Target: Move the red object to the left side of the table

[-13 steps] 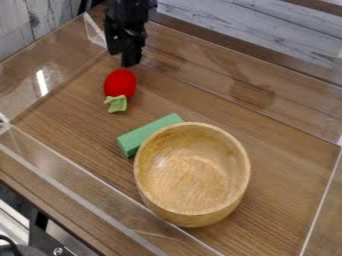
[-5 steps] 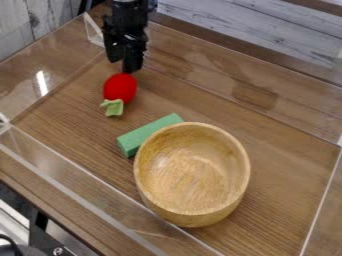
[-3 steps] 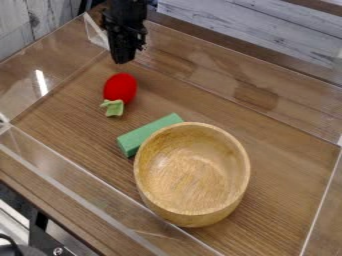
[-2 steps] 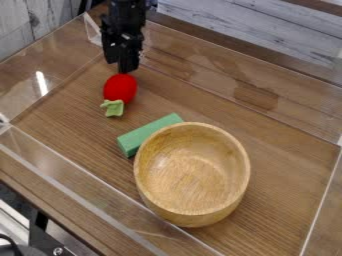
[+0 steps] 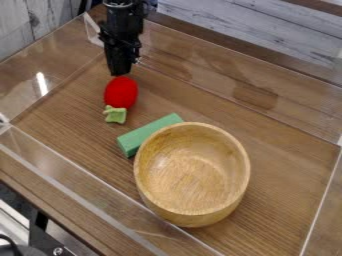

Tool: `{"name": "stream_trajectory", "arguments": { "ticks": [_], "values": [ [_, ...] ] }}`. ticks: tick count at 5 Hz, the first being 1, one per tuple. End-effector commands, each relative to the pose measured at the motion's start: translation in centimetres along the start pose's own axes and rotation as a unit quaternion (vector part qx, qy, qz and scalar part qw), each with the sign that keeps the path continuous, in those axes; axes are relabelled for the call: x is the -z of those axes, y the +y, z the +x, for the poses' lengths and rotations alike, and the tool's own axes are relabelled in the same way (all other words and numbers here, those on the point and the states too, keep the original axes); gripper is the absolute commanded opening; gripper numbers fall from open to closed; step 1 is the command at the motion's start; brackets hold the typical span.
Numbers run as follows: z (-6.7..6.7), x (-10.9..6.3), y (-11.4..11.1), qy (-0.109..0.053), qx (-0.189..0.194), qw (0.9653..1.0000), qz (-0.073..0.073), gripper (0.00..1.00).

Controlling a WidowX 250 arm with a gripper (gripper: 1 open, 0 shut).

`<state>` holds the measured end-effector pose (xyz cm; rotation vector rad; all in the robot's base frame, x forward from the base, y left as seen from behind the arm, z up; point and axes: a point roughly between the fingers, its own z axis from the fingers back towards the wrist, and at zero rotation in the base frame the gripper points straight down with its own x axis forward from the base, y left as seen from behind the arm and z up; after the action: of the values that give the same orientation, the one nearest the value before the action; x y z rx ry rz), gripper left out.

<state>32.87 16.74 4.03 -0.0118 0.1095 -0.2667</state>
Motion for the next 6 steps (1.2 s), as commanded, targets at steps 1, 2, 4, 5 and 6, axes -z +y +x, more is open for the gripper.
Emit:
{"name": "stream_trajectory", "arguments": {
  "ticks": [1,2,4,5,6],
  "values": [
    [-0.5,-2.4,0.5,-0.027,-0.007,0.9995,0.014,0.0],
    [-1.1,-2.8,1.3,-0.034,0.017,0.9992,0.012,0.0],
    [-1.8,-3.8,2.2,-0.047,0.052,0.9975,0.011,0.0],
    [-1.7,-3.2,2.0,-0.043,0.07,0.9966,0.009,0.0],
    [-2.0,-1.1,1.5,-0.036,0.081,0.9961,0.003,1.0]
  ]
}}
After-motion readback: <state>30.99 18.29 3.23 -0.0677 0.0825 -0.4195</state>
